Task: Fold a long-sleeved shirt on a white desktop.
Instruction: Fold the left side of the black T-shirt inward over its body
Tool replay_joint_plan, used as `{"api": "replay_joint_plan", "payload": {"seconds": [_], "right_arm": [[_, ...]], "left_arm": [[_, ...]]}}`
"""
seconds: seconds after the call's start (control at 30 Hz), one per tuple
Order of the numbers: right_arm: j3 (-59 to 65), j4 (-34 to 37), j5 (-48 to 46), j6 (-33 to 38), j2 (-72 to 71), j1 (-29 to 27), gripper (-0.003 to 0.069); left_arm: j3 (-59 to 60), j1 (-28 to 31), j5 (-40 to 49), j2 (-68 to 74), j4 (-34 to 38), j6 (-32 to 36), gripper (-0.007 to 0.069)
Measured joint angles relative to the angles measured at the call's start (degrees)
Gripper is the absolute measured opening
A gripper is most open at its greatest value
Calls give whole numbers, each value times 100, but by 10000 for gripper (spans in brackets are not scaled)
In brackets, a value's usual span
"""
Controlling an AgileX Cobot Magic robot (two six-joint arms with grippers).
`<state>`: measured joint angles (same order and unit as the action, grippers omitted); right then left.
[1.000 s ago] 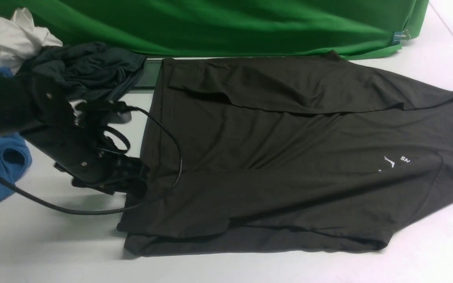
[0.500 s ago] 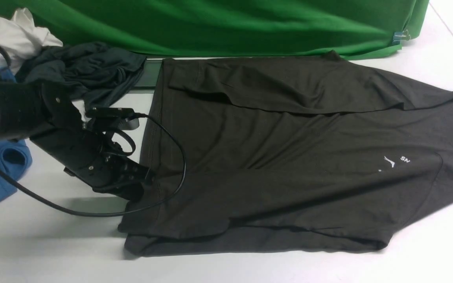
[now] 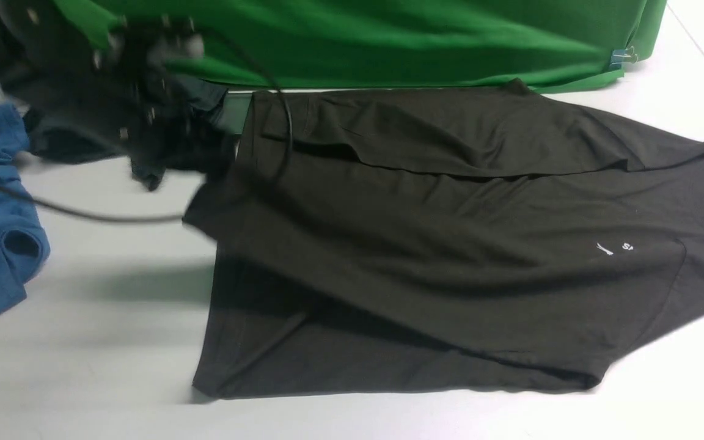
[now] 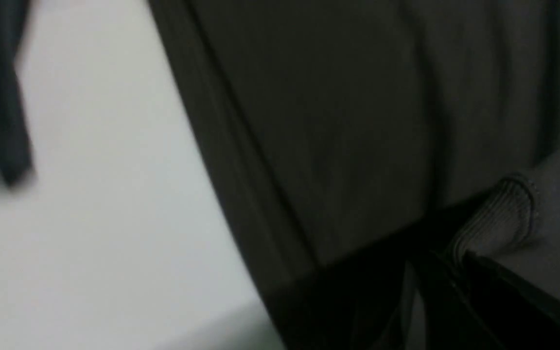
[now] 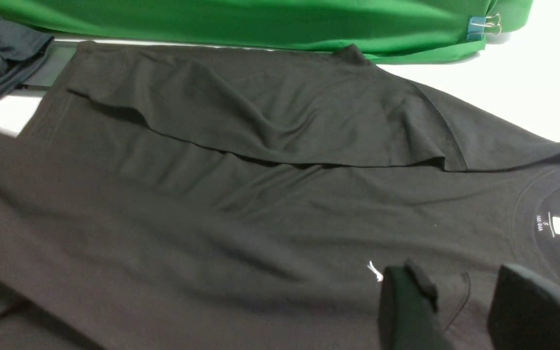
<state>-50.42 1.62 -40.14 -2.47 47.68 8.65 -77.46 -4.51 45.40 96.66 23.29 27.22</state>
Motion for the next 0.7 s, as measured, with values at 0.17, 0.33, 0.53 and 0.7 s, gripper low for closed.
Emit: {"api": "replay_joint_plan", "payload": {"seconds": [0.17,0.33,0.53,0.7], "right_arm": [[0,0,6,0,0,0,242],[0,0,29,0,0,0,242],[0,0,48,0,0,0,242],[0,78,119,313,0,0,242]], "left_arm": [[-129,0,-547,117,13,141,45],[-146,0,-754,577,13,122,45],[-146,0,-867,1212,-211,-407,62],[-146,0,-1633,1404,-1123,-1895,170]]}}
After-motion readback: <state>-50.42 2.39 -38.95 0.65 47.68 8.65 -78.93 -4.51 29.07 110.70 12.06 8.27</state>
